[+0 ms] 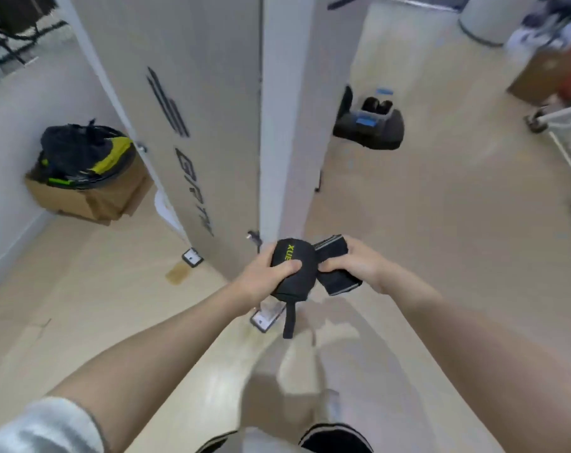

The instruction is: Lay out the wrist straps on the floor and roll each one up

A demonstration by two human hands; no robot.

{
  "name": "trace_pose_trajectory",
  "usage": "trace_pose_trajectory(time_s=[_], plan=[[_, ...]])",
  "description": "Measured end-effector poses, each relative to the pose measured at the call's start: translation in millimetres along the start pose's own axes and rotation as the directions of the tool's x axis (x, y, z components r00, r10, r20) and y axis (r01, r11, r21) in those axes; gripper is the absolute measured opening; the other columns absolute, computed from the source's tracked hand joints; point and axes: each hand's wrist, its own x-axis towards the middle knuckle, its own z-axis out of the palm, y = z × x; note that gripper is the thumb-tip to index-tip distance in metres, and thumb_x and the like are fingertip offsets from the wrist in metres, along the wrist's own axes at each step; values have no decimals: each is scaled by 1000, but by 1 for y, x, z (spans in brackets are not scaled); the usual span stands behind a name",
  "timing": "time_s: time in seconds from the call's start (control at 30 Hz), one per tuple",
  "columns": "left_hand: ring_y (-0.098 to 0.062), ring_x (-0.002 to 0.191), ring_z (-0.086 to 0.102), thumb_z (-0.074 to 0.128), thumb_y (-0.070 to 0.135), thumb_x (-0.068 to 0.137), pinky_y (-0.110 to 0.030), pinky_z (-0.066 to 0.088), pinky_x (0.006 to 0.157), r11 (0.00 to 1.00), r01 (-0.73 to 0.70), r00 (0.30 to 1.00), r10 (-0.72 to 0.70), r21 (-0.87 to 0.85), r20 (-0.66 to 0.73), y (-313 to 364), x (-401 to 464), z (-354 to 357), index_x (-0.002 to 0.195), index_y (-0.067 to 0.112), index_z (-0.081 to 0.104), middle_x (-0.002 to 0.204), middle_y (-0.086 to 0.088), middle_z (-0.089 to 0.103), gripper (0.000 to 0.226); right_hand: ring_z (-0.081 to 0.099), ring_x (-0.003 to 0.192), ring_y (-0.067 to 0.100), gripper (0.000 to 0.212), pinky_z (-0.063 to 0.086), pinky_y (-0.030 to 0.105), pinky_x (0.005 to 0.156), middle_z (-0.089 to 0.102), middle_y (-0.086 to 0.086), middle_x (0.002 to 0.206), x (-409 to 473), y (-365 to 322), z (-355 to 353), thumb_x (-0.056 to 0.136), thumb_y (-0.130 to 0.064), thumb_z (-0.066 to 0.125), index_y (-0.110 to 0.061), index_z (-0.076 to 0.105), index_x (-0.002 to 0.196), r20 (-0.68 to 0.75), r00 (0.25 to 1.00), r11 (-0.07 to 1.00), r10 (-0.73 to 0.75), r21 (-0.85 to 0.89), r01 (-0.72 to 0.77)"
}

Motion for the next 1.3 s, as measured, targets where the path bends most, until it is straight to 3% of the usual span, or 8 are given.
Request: trace_pose_trajectory(time_s=[0.33,0.4,0.6,0.73,0.83,1.07,1.17,1.3], plan=[[-7,85,61,55,15,93,-17,51,60,999,-22,988,28,-41,155,107,157,223,119,19,46,101,4,60,28,63,71,17,19,50,23,51,66,4,84,29,58,-261,82,-7,67,-13,61,100,-254,964,973,81,231,-21],[-12,89,62,56,16,93,-21,53,66,999,-31,987,36,-32,154,122,196,241,123,17,46,104,2,61,32,64,70,18,24,48,21,46,67,4,85,48,61,-293,82,-9,69,-12,62,105,-287,954,963,87,271,-6],[-19,98,63,61,23,90,-21,54,69,999,-41,971,41,-6,234,182,343,280,132,19,41,118,-4,60,47,67,88,30,29,56,50,74,68,12,101,137,45,-405,80,-15,72,-15,60,107,-393,917,960,70,275,45],[-8,84,60,61,22,90,-12,51,55,998,-29,962,11,61,273,244,438,292,125,24,38,105,3,57,42,65,88,26,30,56,46,77,66,11,103,200,14,-483,83,-17,70,-16,56,110,-397,910,963,120,269,-10],[-13,92,61,65,26,87,-20,55,67,982,-78,957,26,172,288,285,505,286,120,24,36,116,-1,56,45,64,83,20,33,56,42,76,65,4,97,248,-14,-536,82,-17,72,-18,53,109,-370,924,978,93,206,-16],[-18,98,58,70,32,82,-25,53,71,950,-58,996,35,306,79,329,632,251,120,22,36,116,-1,52,52,64,93,22,40,58,37,73,65,3,104,381,-57,-617,79,-18,75,-20,54,113,-304,953,991,8,129,33],[-21,104,56,70,32,82,-24,51,72,958,23,998,-5,286,-64,330,685,238,122,23,33,121,-1,49,56,62,95,22,44,56,34,70,64,2,104,446,-65,-642,76,-19,75,-22,56,115,-236,971,999,-41,-15,39],[-24,104,58,72,36,79,-37,55,83,978,149,957,-105,148,-271,331,768,227,123,21,33,122,-5,52,61,57,95,24,50,49,31,74,59,4,104,561,-86,-682,75,-8,72,-18,55,121,-58,988,954,-142,-273,121]])
